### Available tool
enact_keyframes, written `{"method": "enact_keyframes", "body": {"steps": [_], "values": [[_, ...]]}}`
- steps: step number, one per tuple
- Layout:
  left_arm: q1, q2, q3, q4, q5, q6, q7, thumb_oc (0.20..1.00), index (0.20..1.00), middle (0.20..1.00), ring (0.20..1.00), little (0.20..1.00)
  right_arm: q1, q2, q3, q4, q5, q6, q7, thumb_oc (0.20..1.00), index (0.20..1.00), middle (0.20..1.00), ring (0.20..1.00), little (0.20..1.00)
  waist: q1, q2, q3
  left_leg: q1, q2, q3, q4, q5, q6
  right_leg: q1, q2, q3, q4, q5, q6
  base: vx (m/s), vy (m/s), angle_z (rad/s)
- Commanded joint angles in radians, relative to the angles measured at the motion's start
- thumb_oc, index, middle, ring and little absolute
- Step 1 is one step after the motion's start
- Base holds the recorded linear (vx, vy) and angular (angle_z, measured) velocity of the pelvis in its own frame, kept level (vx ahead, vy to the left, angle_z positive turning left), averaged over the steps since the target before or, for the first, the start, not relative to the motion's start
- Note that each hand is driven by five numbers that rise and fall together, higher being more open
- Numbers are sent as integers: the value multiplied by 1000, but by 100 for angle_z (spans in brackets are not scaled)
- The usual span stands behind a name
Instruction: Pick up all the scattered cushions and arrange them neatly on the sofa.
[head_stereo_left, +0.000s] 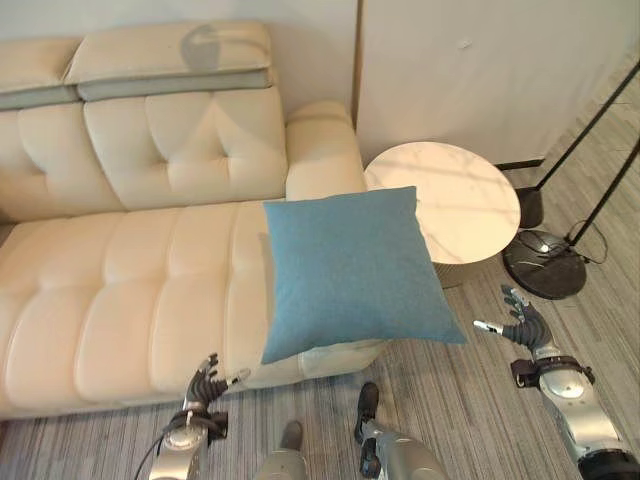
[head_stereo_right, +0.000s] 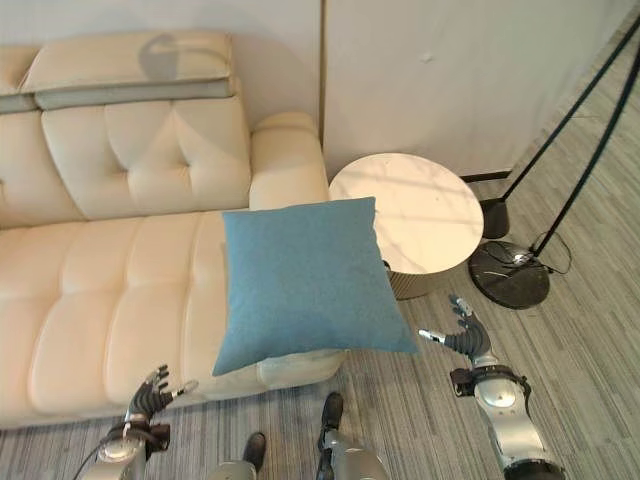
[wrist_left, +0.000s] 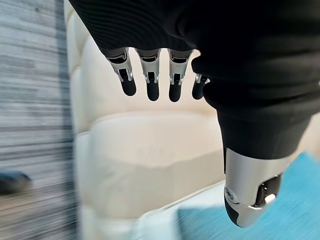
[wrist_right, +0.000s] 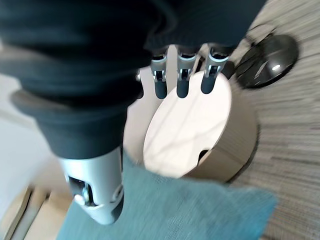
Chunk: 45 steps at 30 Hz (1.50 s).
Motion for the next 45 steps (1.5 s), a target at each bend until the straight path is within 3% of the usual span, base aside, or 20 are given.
{"method": "enact_keyframes", "body": {"steps": [1, 8, 10, 13, 20, 21, 22, 23, 28, 34, 38, 39, 40, 45], "values": [[-72, 103, -13, -17, -57, -64, 29, 1000, 1000, 1000, 1000, 1000, -106, -27, 87, 96, 58, -8, 3, 1000, 1000, 1000, 1000, 1000, 6, -14, -20, 7, -49, 59, -36, 58, -48, 100, -25, 56, 49, -141, 79, -51, -30, 12], [-348, 146, -127, 95, -130, -85, 67, 1000, 1000, 1000, 1000, 1000, -433, -7, 248, 350, 147, 10, -13, 1000, 1000, 1000, 1000, 1000, 26, -22, 25, -55, -40, 89, -68, 98, -54, -5, -10, 84, 68, -120, 79, -82, -13, 3], [-556, 138, -217, 226, -189, -91, 88, 1000, 1000, 1000, 1000, 1000, -678, 28, 337, 536, 203, 18, -37, 1000, 1000, 1000, 1000, 1000, 35, -16, 60, -85, -41, 93, -77, 121, -58, -42, -10, 94, 77, -105, 82, -93, 9, -22], [-759, 89, -312, 349, -240, -92, 97, 1000, 1000, 1000, 1000, 1000, -907, 86, 419, 696, 245, 26, -59, 1000, 1000, 1000, 1000, 1000, 42, -1, 96, -112, -44, 89, -101, 152, -66, -75, -10, 99, 80, -92, 87, -63, 7, 5], [-894, -42, -409, 397, -233, -76, 103, 1000, 1000, 1000, 1000, 1000, -1054, 161, 518, 770, 243, 34, -71, 1000, 1000, 1000, 1000, 1000, 44, 19, 114, -141, -49, 68, -148, 198, -83, -110, -16, 86, 75, -81, 92, -8, -8, -14], [-915, -82, -428, 407, -232, -69, 103, 1000, 1000, 1000, 1000, 1000, -1055, 193, 543, 753, 238, 34, -74, 909, 909, 909, 909, 909, 37, 18, 118, -145, -49, 67, -155, 204, -87, -114, -16, 85, 73, -77, 94, 7, -1, 11], [-921, -102, -433, 402, -239, -67, 104, 485, 485, 485, 485, 485, -1048, 212, 551, 733, 243, 30, -77, 238, 238, 238, 238, 238, 34, 16, 118, -142, -48, 67, -158, 203, -90, -112, -14, 86, 71, -78, 94, 21, 2, 13], [-914, -129, -425, 385, -267, -73, 112, 200, 200, 200, 200, 200, -1024, 242, 559, 695, 252, 24, -82, 200, 200, 200, 200, 200, 27, 11, 116, -141, -48, 70, -162, 202, -90, -112, -11, 91, 65, -72, 95, 20, 3, 11], [-881, -138, -388, 272, -341, -102, 137, 200, 200, 200, 200, 200, -955, 274, 565, 516, 243, 1, -102, 200, 200, 200, 200, 200, 10, -6, 102, -139, -48, 79, -162, 193, -89, -105, -5, 105, 40, -57, 100, 25, 7, 6], [-745, -96, -338, -48, -319, -149, 175, 200, 200, 200, 200, 200, -753, 248, 521, 175, 170, -34, -102, 200, 200, 200, 200, 200, -5, -14, 74, -89, -46, 101, -162, 166, -80, -61, 0, 125, 19, -55, 104, 58, 28, -20], [-462, -54, -268, -425, -233, -143, 149, 200, 200, 200, 200, 200, -466, 192, 412, -198, 45, -89, -61, 200, 200, 200, 200, 200, -16, -3, 26, 0, -49, 114, -162, 121, -59, 15, -2, 136, 18, -75, 106, 107, 57, -15], [-462, -54, -268, -426, -233, -143, 150, 200, 200, 200, 200, 200, -465, 192, 412, -199, 44, -88, -61, 200, 200, 200, 200, 200, -16, -3, 26, 1, -49, 114, -162, 121, -59, 16, -2, 137, 18, -75, 106, 134, 77, -25], [-334, -50, -236, -546, -215, -138, 115, 200, 200, 200, 200, 200, -367, 177, 375, -321, 18, -109, -22, 200, 200, 200, 200, 200, -16, 0, 0, 36, -49, 119, -157, 104, -51, 54, -7, 140, 18, -84, 109, 87, 52, -12], [-66, -29, -146, -714, -179, -108, 45, 200, 200, 200, 200, 200, -149, 144, 284, -535, 23, -133, 59, 200, 200, 200, 200, 200, -15, 2, -71, 118, -54, 121, -148, 70, -36, 132, -14, 149, 13, -93, 116, 109, 96, -7]]}}
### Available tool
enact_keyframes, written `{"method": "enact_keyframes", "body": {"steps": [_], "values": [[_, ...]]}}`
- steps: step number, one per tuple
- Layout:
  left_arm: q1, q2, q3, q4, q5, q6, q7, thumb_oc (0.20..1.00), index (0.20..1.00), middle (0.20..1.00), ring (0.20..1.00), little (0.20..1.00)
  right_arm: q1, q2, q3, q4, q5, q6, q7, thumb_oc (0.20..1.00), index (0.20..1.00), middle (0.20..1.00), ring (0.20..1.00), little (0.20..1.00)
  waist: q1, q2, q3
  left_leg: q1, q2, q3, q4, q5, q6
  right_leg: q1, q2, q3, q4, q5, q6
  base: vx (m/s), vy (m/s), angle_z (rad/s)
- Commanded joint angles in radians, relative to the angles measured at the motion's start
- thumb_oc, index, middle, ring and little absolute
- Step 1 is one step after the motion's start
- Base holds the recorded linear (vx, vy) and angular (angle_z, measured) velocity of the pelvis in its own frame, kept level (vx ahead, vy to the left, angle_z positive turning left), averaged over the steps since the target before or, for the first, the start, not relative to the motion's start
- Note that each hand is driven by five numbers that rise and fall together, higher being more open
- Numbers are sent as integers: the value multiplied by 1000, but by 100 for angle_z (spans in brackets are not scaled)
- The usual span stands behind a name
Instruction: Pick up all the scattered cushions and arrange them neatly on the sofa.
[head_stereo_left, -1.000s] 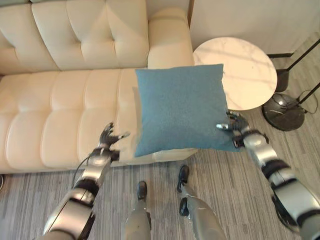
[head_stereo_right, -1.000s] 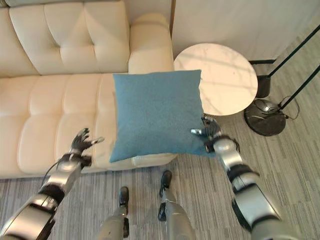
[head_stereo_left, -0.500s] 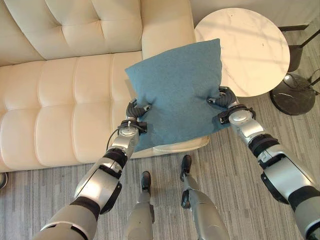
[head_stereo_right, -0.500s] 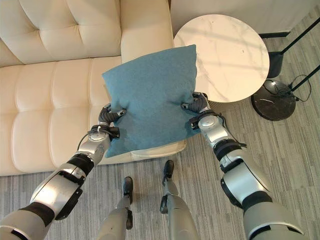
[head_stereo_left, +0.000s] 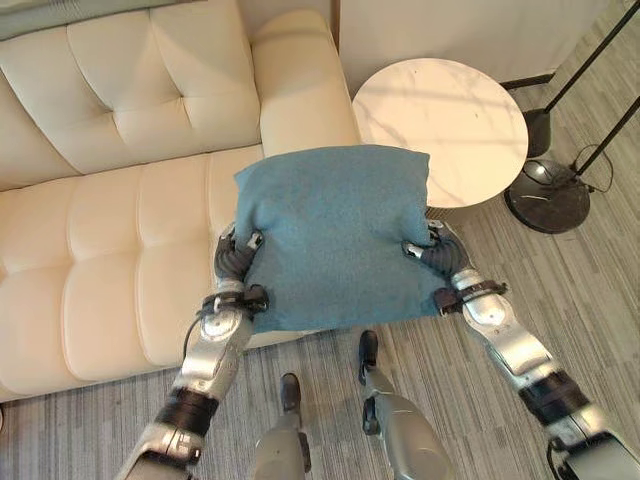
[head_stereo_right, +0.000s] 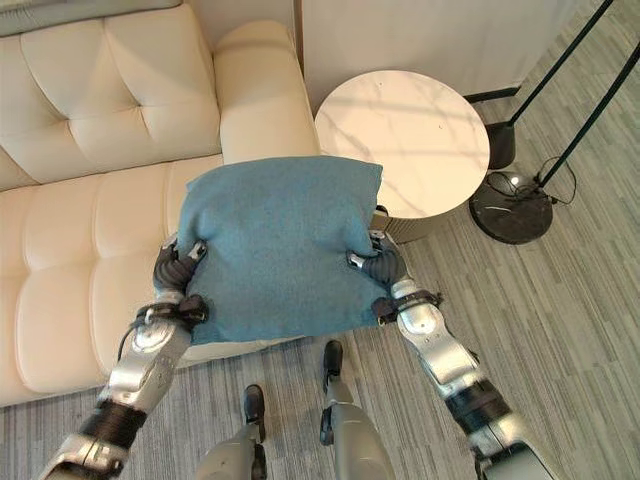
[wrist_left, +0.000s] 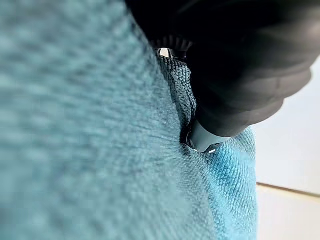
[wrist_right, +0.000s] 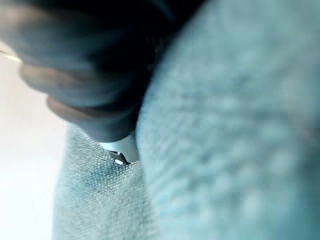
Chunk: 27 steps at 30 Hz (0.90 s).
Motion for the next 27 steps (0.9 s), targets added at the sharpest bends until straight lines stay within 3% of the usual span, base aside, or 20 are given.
{"method": "enact_keyframes", "body": {"steps": [1, 4, 7, 10, 11, 14, 17, 18, 20, 24, 25, 27], "values": [[-13, -6, -46, -106, 76, -64, -121, 200, 200, 200, 200, 200, -14, 97, 44, -132, -4, -160, 93, 200, 200, 200, 200, 200, 7, -14, -175, 1, -54, -4, 13, -69, 22, 116, -37, 17, 65, -194, 126, 25, 76, -4], [145, -14, 22, -214, 103, -54, -121, 200, 200, 200, 200, 200, 125, 112, -44, -272, 7, -183, 105, 200, 200, 200, 200, 200, 4, -26, -200, 32, -64, 5, 34, -103, 45, 125, -37, 57, 66, -178, 141, -56, 179, -5], [171, -14, 30, -242, 104, -53, -118, 200, 200, 200, 200, 200, 147, 119, -55, -303, 26, -191, 108, 200, 200, 200, 200, 200, 6, -31, -193, 32, -68, 13, 43, -112, 53, 115, -37, 76, 71, -168, 148, -130, 105, -26], [160, 14, 43, -274, 134, -73, -101, 200, 200, 200, 200, 200, 129, 149, -51, -320, 70, -210, 110, 200, 200, 200, 200, 200, 8, -57, -127, -26, -75, 35, 102, -114, 75, 21, -45, 125, 124, -84, 200, -423, 74, -50], [147, 20, 39, -271, 134, -79, -100, 200, 200, 200, 200, 200, 124, 157, -51, -317, 76, -215, 110, 200, 200, 200, 200, 200, 15, -61, -111, -56, -72, 39, 119, -110, 80, -3, -45, 124, 155, -93, 204, -446, 9, -54], [112, 34, 22, -262, 131, -86, -113, 200, 200, 200, 200, 200, 142, 161, -76, -307, 57, -223, 89, 200, 200, 200, 200, 200, 38, -45, -92, -115, -59, 16, 146, -77, 85, 34, -41, 111, 284, -200, 164, -359, -4, -29], [103, 39, 19, -268, 136, -79, -115, 200, 200, 200, 200, 200, 169, 140, -110, -283, -6, -216, 65, 200, 200, 200, 200, 200, 55, -28, -129, -151, -58, -23, 116, -20, 82, 102, -1, 145, 424, -277, 133, -239, -66, 38], [104, 40, 18, -273, 138, -78, -113, 200, 200, 200, 200, 200, 179, 140, -123, -279, -15, -217, 58, 200, 200, 200, 200, 200, 62, -30, -142, -166, -63, -39, 110, -4, 78, 131, 12, 162, 436, -279, 135, -161, -126, 52], [99, 32, 8, -278, 135, -78, -109, 200, 200, 200, 200, 200, 182, 141, -128, -274, -17, -215, 49, 200, 200, 200, 200, 200, 85, -26, -161, -196, -72, -64, 95, 34, 63, 203, 31, 165, 330, -374, 95, -145, -111, 60], [91, 25, -8, -283, 134, -75, -108, 200, 200, 200, 200, 200, 158, 120, -139, -246, -26, -207, 18, 200, 200, 200, 200, 200, 98, 11, -145, -275, -69, -76, 43, 134, -2, 205, 68, 133, 191, -398, 47, -305, -106, 51], [81, 21, -13, -282, 133, -75, -109, 200, 200, 200, 200, 200, 150, 109, -142, -239, -28, -206, 10, 200, 200, 200, 200, 200, 95, 22, -130, -292, -70, -71, 46, 142, -14, 192, 66, 118, 186, -388, 45, -384, -5, 25], [62, 8, -35, -273, 120, -75, -120, 200, 200, 200, 200, 200, 142, 92, -146, -228, -27, -203, -1, 200, 200, 200, 200, 200, 66, 24, -116, -290, -68, -7, 96, 91, 5, 157, 39, 69, 177, -357, 56, -347, 26, 43]]}}
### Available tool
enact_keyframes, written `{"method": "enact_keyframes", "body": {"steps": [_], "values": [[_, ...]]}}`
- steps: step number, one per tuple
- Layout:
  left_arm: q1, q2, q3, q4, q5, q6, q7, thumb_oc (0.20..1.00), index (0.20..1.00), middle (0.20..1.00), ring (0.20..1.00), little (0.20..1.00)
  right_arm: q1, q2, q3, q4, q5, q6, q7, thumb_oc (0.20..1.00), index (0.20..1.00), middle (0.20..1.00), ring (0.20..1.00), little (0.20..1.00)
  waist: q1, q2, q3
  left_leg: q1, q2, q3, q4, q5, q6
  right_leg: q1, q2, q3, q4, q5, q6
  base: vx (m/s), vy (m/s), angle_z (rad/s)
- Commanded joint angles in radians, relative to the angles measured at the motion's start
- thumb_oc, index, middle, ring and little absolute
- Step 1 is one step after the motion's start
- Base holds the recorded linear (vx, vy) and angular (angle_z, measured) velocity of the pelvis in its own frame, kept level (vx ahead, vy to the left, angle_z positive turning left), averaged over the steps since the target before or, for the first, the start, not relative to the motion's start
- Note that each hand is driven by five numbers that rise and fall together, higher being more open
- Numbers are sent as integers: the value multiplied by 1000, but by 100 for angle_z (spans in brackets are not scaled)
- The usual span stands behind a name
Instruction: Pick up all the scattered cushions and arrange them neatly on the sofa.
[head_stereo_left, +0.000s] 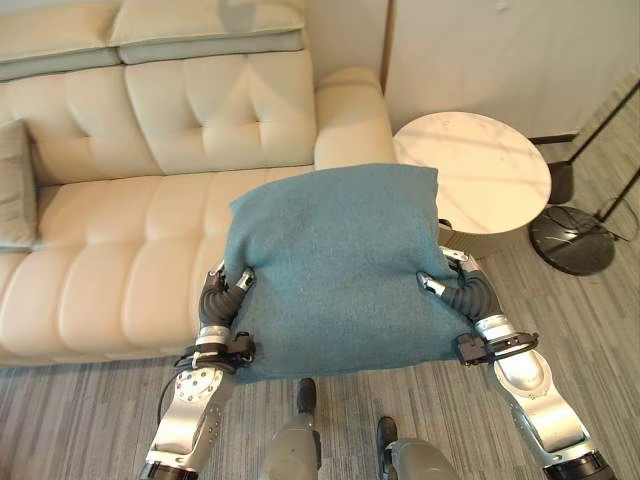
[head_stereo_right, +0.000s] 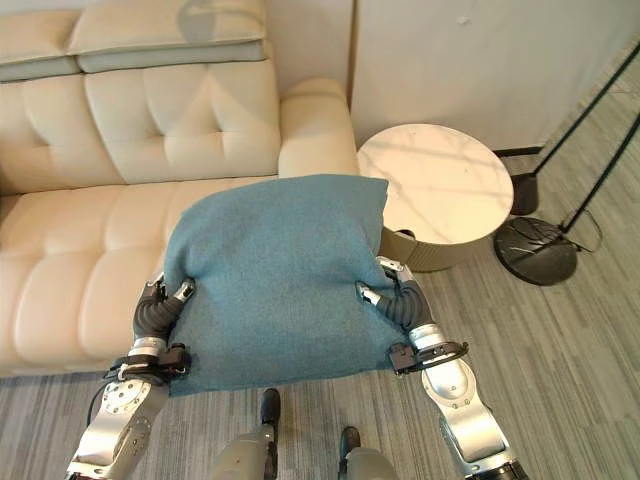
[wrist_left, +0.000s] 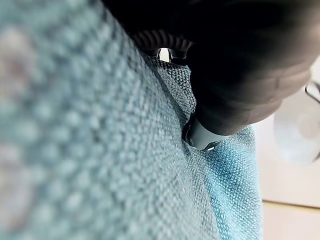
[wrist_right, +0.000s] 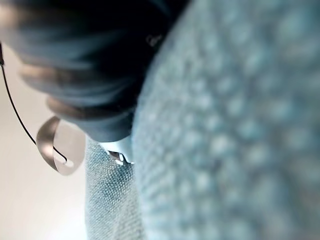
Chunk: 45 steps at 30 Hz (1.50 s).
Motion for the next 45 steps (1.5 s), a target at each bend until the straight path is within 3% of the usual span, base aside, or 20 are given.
{"method": "enact_keyframes", "body": {"steps": [1, 2, 5, 8, 9, 10, 22, 23, 26, 27, 30, 31, 33, 36, 37, 39, 41, 43, 44, 45], "values": [[-97, 30, -53, -111, 12, -89, -54, 200, 200, 200, 200, 200, -102, 31, -12, -81, 1, -122, -29, 200, 200, 200, 200, 200, -44, -84, -43, -38, -116, 107, 7, -69, 0, 114, -33, -6, -202, 38, 53, -290, 30, 59], [-93, 23, -62, -113, 2, -83, -80, 200, 200, 200, 200, 200, -90, 32, -14, -88, 21, -120, -17, 200, 200, 200, 200, 200, -74, -100, -48, 3, -111, 149, 88, -165, 21, 90, -73, -44, -224, 76, 68, -229, 27, 48], [-111, 8, -83, -103, -13, -89, -90, 200, 200, 200, 200, 200, -61, 30, -22, -94, 45, -126, 6, 200, 200, 200, 200, 200, -113, -114, -55, 93, -94, 177, 144, -265, 21, 76, -110, -94, -251, 113, 78, -186, 26, 61], [-133, -6, -112, -89, -24, -84, -93, 200, 200, 200, 200, 200, -41, 25, -43, -101, 46, -127, 8, 200, 200, 200, 200, 200, -150, -106, -71, 157, -55, 267, 107, -269, 14, 80, -126, -154, -269, 119, 86, -55, 45, 94], [-140, -8, -119, -85, -26, -82, -92, 200, 200, 200, 200, 200, -30, 22, -58, -107, 43, -128, 8, 200, 200, 200, 200, 200, -170, -100, -78, 181, -21, 346, 84, -259, 4, 78, -144, -200, -267, 125, 91, -24, 206, 128], [-127, -1, -113, -69, -19, -66, -99, 200, 200, 200, 200, 200, -23, 27, -67, -106, 46, -114, 1, 200, 200, 200, 200, 200, -183, -91, -81, 195, -13, 364, 55, -244, -8, 91, -159, -236, -286, 143, 95, -31, 244, 106], [-60, 35, -64, -62, 26, -48, -132, 200, 200, 200, 200, 200, -49, 76, -21, -76, 69, -90, 40, 200, 200, 200, 200, 200, -145, -121, -80, 204, -80, 319, 51, -289, 50, 118, -208, -199, -236, 145, 129, 51, 188, 24], [-59, 43, -66, -56, 33, -42, -134, 200, 200, 200, 200, 200, -52, 89, -7, -77, 72, -88, 54, 200, 200, 200, 200, 200, -134, -123, -76, 214, -106, 296, 49, -306, 75, 91, -237, -176, -132, 143, 137, 83, 209, -2], [-62, 45, -68, -57, 35, -39, -131, 200, 200, 200, 200, 200, -53, 92, -4, -79, 70, -88, 56, 200, 200, 200, 200, 200, -131, -125, -68, 216, -121, 285, 57, -315, 89, 68, -255, -162, -66, 167, 146, 84, 219, 5], [-66, 52, -72, -56, 35, -36, -133, 200, 200, 200, 200, 200, -49, 100, 2, -80, 70, -85, 62, 200, 200, 200, 200, 200, -133, -116, -50, 232, -134, 272, 62, -332, 110, 25, -261, -140, 61, 187, 146, 126, 244, 15], [-69, 56, -81, -52, 44, -35, -139, 200, 200, 200, 200, 200, -35, 107, 2, -78, 76, -86, 67, 200, 200, 200, 200, 200, -142, -107, -38, 265, -143, 254, 59, -349, 119, -35, -226, -109, 144, 175, 137, 155, 178, 17], [-62, 56, -77, -49, 45, -40, -138, 200, 200, 200, 200, 200, -26, 113, 3, -73, 95, -83, 79, 200, 200, 200, 200, 200, -154, -103, -32, 298, -156, 239, 51, -364, 119, -85, -190, -105, 123, 168, 129, 326, 209, 6], [-56, 57, -74, -53, 50, -41, -138, 200, 200, 200, 200, 200, -25, 111, 2, -71, 108, -84, 84, 200, 200, 200, 200, 200, -161, -100, -28, 316, -159, 240, 53, -378, 119, -97, -186, -125, 88, 168, 126, 285, 125, 5], [-65, 49, -68, -47, 45, -46, -136, 200, 200, 200, 200, 200, -12, 104, -17, -81, 162, -96, 102, 200, 200, 200, 200, 200, -192, -105, -27, 388, -192, 194, 65, -449, 107, -178, -154, -182, -51, 189, 151, 361, 91, 33], [-66, 48, -68, -46, 45, -47, -137, 200, 200, 200, 200, 200, -11, 102, -18, -82, 164, -97, 103, 200, 200, 200, 200, 200, -196, -107, -26, 381, -194, 198, 67, -440, 108, -175, -159, -194, -66, 206, 144, 363, 50, 46], [-61, 32, -72, -37, 47, -49, -149, 200, 200, 200, 200, 200, 7, 95, -29, -90, 189, -95, 113, 200, 200, 200, 200, 200, -202, -111, -44, 426, -204, 183, 79, -479, 89, -150, -144, -303, -139, 197, 159, 450, 34, 49], [-39, 27, -75, -41, 47, -51, -159, 200, 200, 200, 200, 200, 29, 85, -36, -89, 198, -100, 125, 200, 200, 200, 200, 200, -206, -105, -69, 449, -187, 200, 93, -474, 67, -105, -119, -345, -160, 182, 134, 412, -30, 38], [-18, 17, -85, -54, 38, -44, -171, 200, 200, 200, 200, 200, 67, 71, -58, -104, 190, -99, 129, 200, 200, 200, 200, 200, -223, -109, -92, 424, -170, 186, 185, -363, 6, -72, -98, -313, -197, 201, 101, 302, -73, 15], [-17, 16, -85, -54, 38, -44, -171, 200, 200, 200, 200, 200, 68, 71, -59, -104, 190, -99, 129, 200, 200, 200, 200, 200, -224, -108, -93, 422, -168, 184, 188, -364, 5, -71, -97, -315, -200, 202, 100, 476, -124, 36], [-13, 21, -90, -56, 35, -44, -175, 200, 200, 200, 200, 200, 70, 45, -74, -90, 182, -98, 113, 200, 200, 200, 200, 200, -225, -113, -96, 321, -98, 192, 468, -253, -64, -7, -79, -292, -224, 177, 55, 345, -93, 33]]}}
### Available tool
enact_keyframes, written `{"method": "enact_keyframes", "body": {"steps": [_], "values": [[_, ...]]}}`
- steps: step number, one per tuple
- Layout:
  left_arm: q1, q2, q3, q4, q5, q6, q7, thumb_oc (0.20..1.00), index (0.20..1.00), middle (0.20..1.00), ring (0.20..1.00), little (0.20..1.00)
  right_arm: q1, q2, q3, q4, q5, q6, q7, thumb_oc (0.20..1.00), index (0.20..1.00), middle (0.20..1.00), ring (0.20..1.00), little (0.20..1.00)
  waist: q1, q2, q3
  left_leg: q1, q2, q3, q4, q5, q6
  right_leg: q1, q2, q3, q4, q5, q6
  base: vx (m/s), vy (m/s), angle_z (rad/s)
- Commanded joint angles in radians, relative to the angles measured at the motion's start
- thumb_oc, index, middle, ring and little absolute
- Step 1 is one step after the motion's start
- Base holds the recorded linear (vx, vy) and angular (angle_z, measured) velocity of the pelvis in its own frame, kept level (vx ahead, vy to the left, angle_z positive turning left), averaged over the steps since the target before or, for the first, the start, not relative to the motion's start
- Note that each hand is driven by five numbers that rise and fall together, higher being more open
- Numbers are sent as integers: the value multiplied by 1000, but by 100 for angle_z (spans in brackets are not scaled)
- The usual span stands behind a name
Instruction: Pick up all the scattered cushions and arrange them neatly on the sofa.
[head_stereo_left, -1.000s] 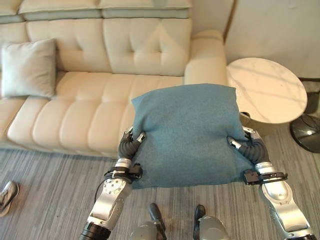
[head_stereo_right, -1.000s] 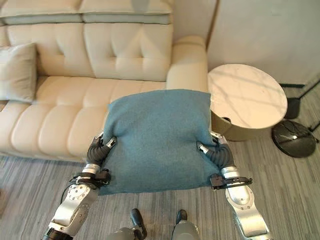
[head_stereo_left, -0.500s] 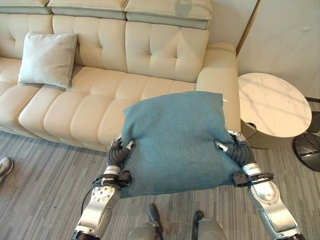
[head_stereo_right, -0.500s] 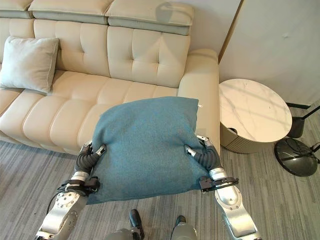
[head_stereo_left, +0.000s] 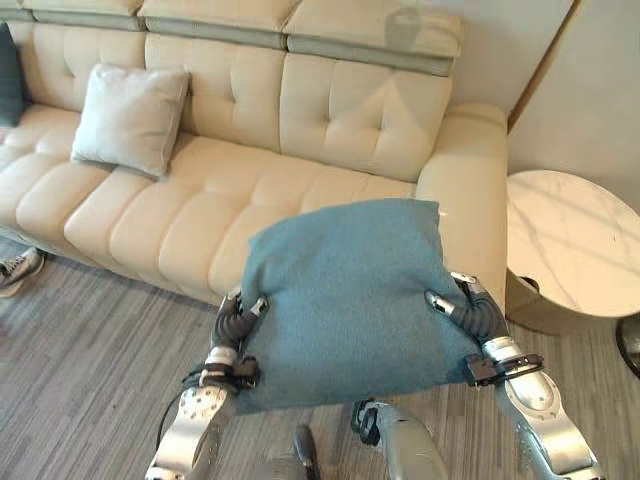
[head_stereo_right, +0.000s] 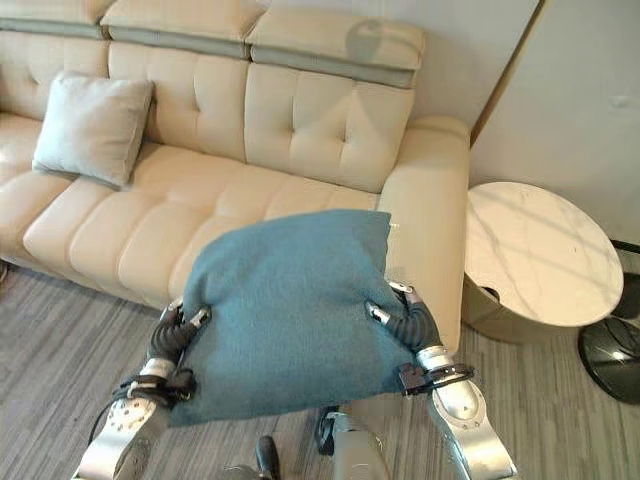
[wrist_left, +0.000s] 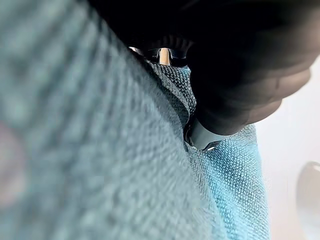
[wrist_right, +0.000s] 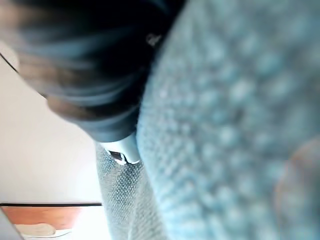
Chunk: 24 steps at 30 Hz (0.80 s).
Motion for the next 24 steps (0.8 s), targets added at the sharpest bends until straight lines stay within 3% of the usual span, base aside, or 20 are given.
{"method": "enact_keyframes", "body": {"steps": [1, 2, 4, 5, 6, 7, 9, 11, 12, 15, 17, 20, 22, 24], "values": [[-100, 0, -46, -116, 33, -88, -78, 200, 200, 200, 200, 200, -100, 13, -16, -90, 62, -111, 1, 200, 200, 200, 200, 200, -38, -16, -58, 79, -17, 26, 262, 96, -47, 50, 32, 52, -144, 49, -16, 498, -121, 21], [-106, 7, -40, -108, 39, -87, -68, 200, 200, 200, 200, 200, -102, 2, -24, -81, 70, -110, -8, 200, 200, 200, 200, 200, -24, -35, -51, -12, -1, 26, 355, 72, -15, 80, 35, 95, -153, 25, -30, 229, -16, -17], [-116, 4, -31, -91, 38, -82, -63, 200, 200, 200, 200, 200, -109, -18, -31, -67, 46, -107, -22, 200, 200, 200, 200, 200, -21, -59, -48, -58, 55, 45, 297, 10, 19, 106, 13, 137, -158, 11, -15, 240, 47, -37], [-117, 4, -31, -91, 38, -82, -63, 200, 200, 200, 200, 200, -109, -18, -31, -67, 46, -107, -22, 200, 200, 200, 200, 200, -18, -58, -46, -55, 56, 48, 298, 8, 20, 107, 15, 140, -157, 10, -14, 234, 164, -83], [-119, 9, -28, -90, 42, -76, -67, 200, 200, 200, 200, 200, -119, -16, -34, -68, 38, -105, -27, 200, 200, 200, 200, 200, -7, -75, -43, -88, 49, 8, 199, -32, 42, 120, 0, 196, -153, 3, -3, 218, 198, -91], [-118, 10, -22, -91, 47, -76, -64, 200, 200, 200, 200, 200, -118, -18, -35, -67, 37, -105, -26, 200, 200, 200, 200, 200, -2, -76, -38, -113, 64, -28, 149, -27, 31, 132, -2, 227, -147, -7, 1, 288, 287, -102], [-112, 9, -18, -94, 47, -76, -62, 200, 200, 200, 200, 200, -109, -17, -44, -54, 22, -100, -31, 200, 200, 200, 200, 200, 11, -68, -36, -137, 87, -106, -7, 67, 3, 154, -5, 281, -147, -14, 4, 209, 249, -89], [-110, 6, -14, -99, 52, -79, -57, 200, 200, 200, 200, 200, -102, -19, -51, -40, 3, -98, -36, 200, 200, 200, 200, 200, 14, -56, -37, -150, 95, -164, -75, 124, -17, 169, -6, 318, -147, -20, 11, 247, 347, -128], [-105, -2, -19, -99, 48, -84, -58, 200, 200, 200, 200, 200, -88, -21, -55, -29, -12, -89, -33, 200, 200, 200, 200, 200, 15, -41, -43, -141, 82, -190, -98, 123, -24, 180, -19, 342, -141, -23, 23, 214, 345, -115], [-92, 6, -17, -90, 51, -77, -75, 200, 200, 200, 200, 200, -93, -13, -39, -13, -52, -72, -10, 200, 200, 200, 200, 200, 15, -23, -53, -96, 64, -155, -100, 96, -7, 173, -52, 389, -110, -14, 49, 248, 499, -97], [-87, 12, -8, -91, 55, -78, -74, 200, 200, 200, 200, 200, -105, -5, -28, -9, -58, -71, -5, 200, 200, 200, 200, 200, 27, -28, -53, -80, 56, -124, -97, 85, 2, 166, -64, 409, -106, -5, 58, 95, 236, -82], [-57, 46, 39, -69, 74, -79, -68, 200, 200, 200, 200, 200, -161, 36, 24, 39, -57, -62, 11, 200, 200, 200, 200, 200, 62, -39, -53, -38, 28, -39, -74, 39, 46, 146, -97, 453, -84, 31, 90, 86, 246, -99], [-63, 58, 61, -52, 79, -81, -47, 200, 200, 200, 200, 200, -211, 60, 59, 74, -46, -62, 10, 200, 200, 200, 200, 200, 85, -38, -48, -23, 26, -5, -79, 32, 58, 128, -115, 425, -66, 52, 102, 42, 134, -94], [-89, 77, 84, -23, 90, -91, -13, 200, 200, 200, 200, 200, -268, 77, 91, 99, -45, -64, 1, 200, 200, 200, 200, 200, 107, -36, -42, -4, 13, 13, -101, 33, 66, 101, -120, 344, -49, 68, 99, 61, 69, -65]]}}
